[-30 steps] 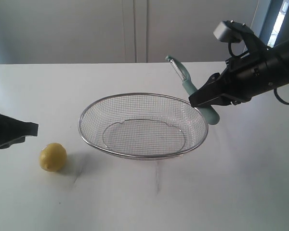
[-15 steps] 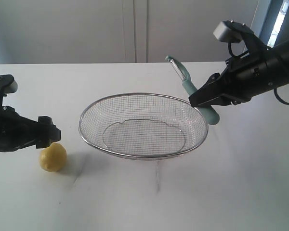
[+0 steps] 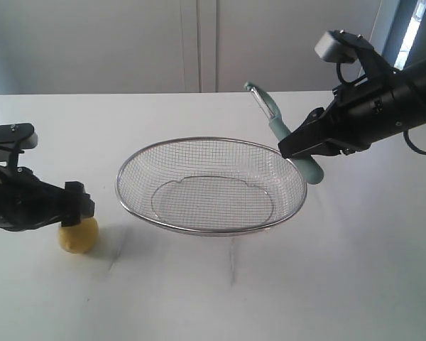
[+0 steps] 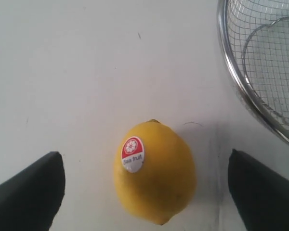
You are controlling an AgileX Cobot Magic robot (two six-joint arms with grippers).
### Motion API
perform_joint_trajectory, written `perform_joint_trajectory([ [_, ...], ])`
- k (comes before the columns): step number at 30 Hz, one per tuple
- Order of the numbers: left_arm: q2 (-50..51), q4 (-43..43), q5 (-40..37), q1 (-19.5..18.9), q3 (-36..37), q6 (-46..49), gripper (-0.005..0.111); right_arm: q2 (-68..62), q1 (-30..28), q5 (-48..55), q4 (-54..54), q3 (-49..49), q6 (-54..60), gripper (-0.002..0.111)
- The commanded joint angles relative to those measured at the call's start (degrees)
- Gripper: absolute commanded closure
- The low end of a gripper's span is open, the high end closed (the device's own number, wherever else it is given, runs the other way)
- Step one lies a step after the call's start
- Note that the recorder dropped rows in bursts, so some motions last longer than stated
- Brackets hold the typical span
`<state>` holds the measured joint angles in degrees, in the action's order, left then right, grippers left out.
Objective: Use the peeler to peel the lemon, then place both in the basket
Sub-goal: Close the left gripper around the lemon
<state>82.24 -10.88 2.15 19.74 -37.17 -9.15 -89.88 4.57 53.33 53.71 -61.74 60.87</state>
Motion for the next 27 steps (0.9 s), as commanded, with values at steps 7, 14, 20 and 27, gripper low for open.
perform_joint_trajectory([
  [7, 2.1, -0.7, 4.6, 0.3, -0.2, -4.0, 0.016, 0.4, 0.1, 0.0, 0.7, -0.5, 0.7, 0.108],
  [14, 2.5, -0.7, 3.9, 0.3, -0.2, -6.7, 0.016, 0.4, 0.1, -0.1, 0.7, -0.5, 0.7, 0.108],
  [20, 5.4, -0.7, 3.4, 0.3, -0.2, -5.9, 0.016, 0.4, 0.1, -0.1, 0.7, -0.5, 0.7, 0.108],
  [27, 7.8, 3.3, 4.5, 0.3, -0.2, -5.8, 0.016, 0.4, 0.1, -0.1, 0.7, -0.5, 0.7, 0.108],
])
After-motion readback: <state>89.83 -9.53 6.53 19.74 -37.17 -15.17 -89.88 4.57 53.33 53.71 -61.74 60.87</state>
